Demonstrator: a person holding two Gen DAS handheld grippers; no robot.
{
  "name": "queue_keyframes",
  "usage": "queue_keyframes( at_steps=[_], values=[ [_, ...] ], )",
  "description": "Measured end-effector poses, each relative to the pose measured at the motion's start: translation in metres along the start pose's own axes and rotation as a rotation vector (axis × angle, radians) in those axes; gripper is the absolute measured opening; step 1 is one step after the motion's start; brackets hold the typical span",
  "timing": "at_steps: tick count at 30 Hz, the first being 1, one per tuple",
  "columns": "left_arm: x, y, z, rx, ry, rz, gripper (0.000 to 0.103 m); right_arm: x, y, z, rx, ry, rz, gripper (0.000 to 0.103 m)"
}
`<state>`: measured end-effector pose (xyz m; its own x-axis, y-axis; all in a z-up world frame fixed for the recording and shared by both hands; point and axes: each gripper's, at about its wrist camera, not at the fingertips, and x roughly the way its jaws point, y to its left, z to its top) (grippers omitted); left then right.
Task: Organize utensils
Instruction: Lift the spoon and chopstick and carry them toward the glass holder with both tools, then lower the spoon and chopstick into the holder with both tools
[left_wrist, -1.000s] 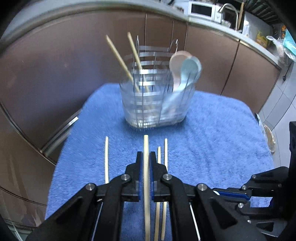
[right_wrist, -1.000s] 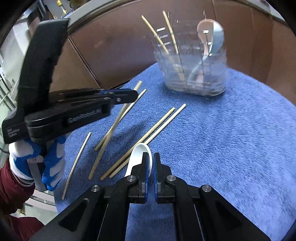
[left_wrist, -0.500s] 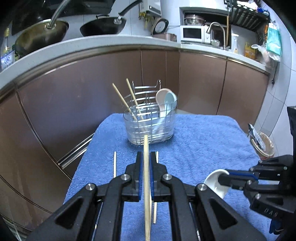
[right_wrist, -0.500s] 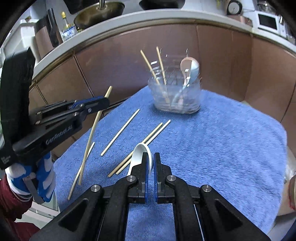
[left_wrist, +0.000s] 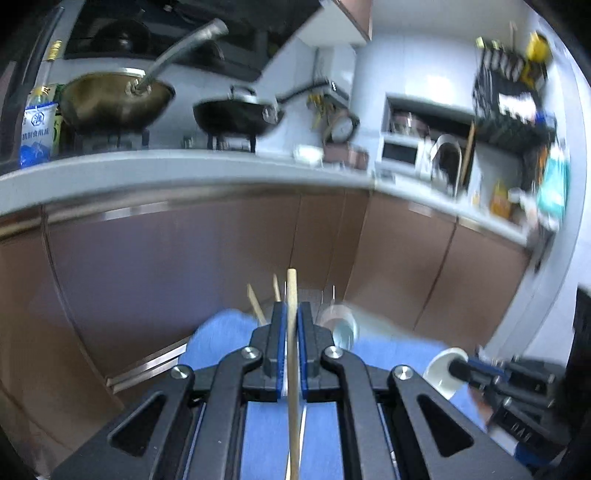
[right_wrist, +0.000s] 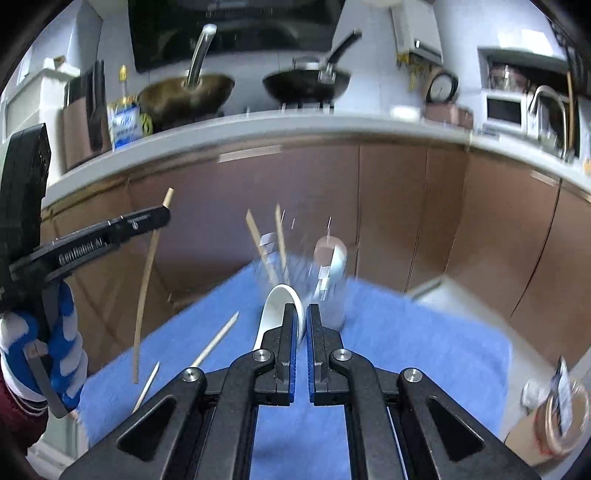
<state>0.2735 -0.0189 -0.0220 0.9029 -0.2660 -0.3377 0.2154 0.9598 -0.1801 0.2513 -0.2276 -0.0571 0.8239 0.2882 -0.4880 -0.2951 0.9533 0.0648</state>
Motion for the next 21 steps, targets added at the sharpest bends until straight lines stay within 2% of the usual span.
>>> queue_keyframes(
  at_steps=[5,9,14,21],
  values=[
    [0.031,0.008,0.047,-0.075,-0.116,-0.029,0.005,0.021,-0.003,0.045,-0.04,-0.131,-0.065,0.005],
    [0.066,0.014,0.067,-0.142,-0.186,-0.033,0.005,0.047,-0.009,0.074,-0.057,-0.21,-0.11,0.005],
    [0.111,0.015,0.059,-0.16,-0.224,0.011,0.005,0.093,-0.011,0.082,-0.091,-0.24,-0.167,0.005],
    [0.165,0.013,0.019,-0.126,-0.236,0.101,0.005,0.147,-0.011,0.054,-0.117,-0.22,-0.213,0.005]
  ],
)
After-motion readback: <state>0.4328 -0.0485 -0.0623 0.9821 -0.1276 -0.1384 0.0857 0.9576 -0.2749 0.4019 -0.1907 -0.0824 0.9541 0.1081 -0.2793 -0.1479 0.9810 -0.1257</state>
